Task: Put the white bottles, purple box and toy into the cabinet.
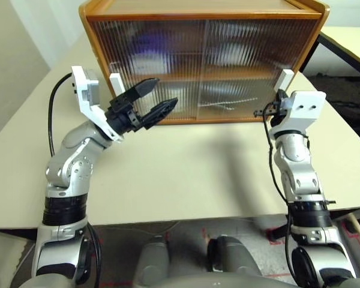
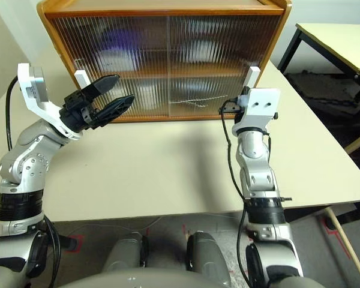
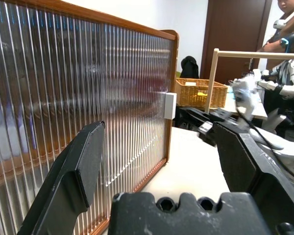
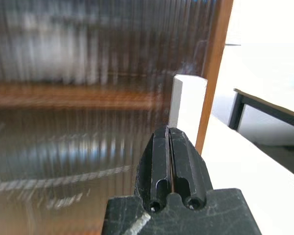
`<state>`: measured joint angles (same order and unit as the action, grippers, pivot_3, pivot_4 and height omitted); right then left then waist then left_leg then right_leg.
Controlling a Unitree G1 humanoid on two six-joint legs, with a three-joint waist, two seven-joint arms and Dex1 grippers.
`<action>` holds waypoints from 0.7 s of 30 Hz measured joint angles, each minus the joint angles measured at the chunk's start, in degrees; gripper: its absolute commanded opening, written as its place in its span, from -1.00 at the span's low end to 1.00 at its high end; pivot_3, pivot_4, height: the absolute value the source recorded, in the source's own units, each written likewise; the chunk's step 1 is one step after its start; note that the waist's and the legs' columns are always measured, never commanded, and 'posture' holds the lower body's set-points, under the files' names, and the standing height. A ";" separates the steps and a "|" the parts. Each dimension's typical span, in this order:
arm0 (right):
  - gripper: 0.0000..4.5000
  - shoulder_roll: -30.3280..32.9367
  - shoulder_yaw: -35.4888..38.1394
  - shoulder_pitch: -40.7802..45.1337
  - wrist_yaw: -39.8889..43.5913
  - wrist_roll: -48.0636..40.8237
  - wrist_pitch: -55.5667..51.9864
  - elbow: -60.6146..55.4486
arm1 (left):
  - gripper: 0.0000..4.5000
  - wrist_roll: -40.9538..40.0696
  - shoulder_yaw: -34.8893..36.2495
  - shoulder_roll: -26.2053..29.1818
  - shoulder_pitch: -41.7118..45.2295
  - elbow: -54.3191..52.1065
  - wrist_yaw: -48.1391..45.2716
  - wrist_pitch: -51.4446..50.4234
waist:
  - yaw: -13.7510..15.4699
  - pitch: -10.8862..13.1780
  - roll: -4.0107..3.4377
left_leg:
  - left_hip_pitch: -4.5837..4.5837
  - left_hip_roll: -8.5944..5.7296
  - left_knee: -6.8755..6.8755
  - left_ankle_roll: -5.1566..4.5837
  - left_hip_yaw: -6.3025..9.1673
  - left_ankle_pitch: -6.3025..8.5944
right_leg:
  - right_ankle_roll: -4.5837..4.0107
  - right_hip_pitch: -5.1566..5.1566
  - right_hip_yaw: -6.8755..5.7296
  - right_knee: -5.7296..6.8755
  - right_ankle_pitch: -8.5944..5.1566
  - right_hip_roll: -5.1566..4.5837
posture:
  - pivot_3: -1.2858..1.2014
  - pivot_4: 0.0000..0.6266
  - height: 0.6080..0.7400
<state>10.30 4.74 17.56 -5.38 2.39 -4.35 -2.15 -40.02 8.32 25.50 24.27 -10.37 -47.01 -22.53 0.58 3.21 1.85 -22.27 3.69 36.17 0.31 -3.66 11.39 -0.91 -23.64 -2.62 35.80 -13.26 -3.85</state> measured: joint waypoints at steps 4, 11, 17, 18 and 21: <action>-0.24 1.39 -0.59 -6.72 4.94 -1.26 0.16 -3.37 | 1.00 0.19 0.25 0.04 -2.21 0.05 0.08 0.40 | 0.05 0.00 0.00 | 0.01 0.00 0.01 0.12 0.00 0.07 | -0.02 0.00 -0.01 0.00 -0.01 -0.01 | 0.11 -1.00 1.00; 0.92 4.77 4.07 -14.92 16.60 -10.71 3.90 -2.71 | 1.00 3.30 2.80 0.02 -10.75 2.43 1.21 4.77 | 0.14 -0.02 -0.03 | 0.04 0.00 0.02 0.20 0.00 0.12 | -0.08 0.01 -0.01 0.00 -0.05 -0.02 | 0.10 -1.00 1.00; 0.98 6.15 7.43 -16.25 18.91 -12.00 8.38 1.04 | 1.00 8.68 6.90 -1.91 -15.08 9.44 5.24 14.66 | 0.31 -0.03 -0.03 | 0.08 0.00 0.02 0.24 0.01 0.14 | -0.85 0.02 -0.02 0.02 -0.50 -0.05 | 0.10 -1.00 1.00; 0.98 6.24 7.52 -16.44 19.04 -12.06 8.71 1.62 | 1.00 9.29 7.97 -2.10 -15.68 11.10 6.34 16.10 | 0.29 -0.03 -0.02 | 0.08 0.01 0.02 0.24 0.01 0.14 | -0.85 0.02 -0.02 0.02 -0.49 -0.05 | 0.10 -1.00 1.00; 0.98 6.27 7.71 -16.66 19.91 -12.53 9.62 2.51 | 1.00 11.13 10.33 -2.28 -16.31 14.46 8.79 19.52 | 0.35 -0.04 -0.01 | 0.07 0.01 0.03 0.24 0.01 0.14 | -0.84 0.01 -0.03 0.02 -0.49 -0.06 | 0.11 -1.00 1.00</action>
<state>16.57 12.45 0.90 14.53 -10.14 5.27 0.36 -28.89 18.65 23.21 7.96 4.08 -38.22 -3.02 0.93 3.17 1.85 -22.20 3.70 36.20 0.55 -3.65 11.53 -1.75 -23.63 -2.65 35.81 -13.75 -3.91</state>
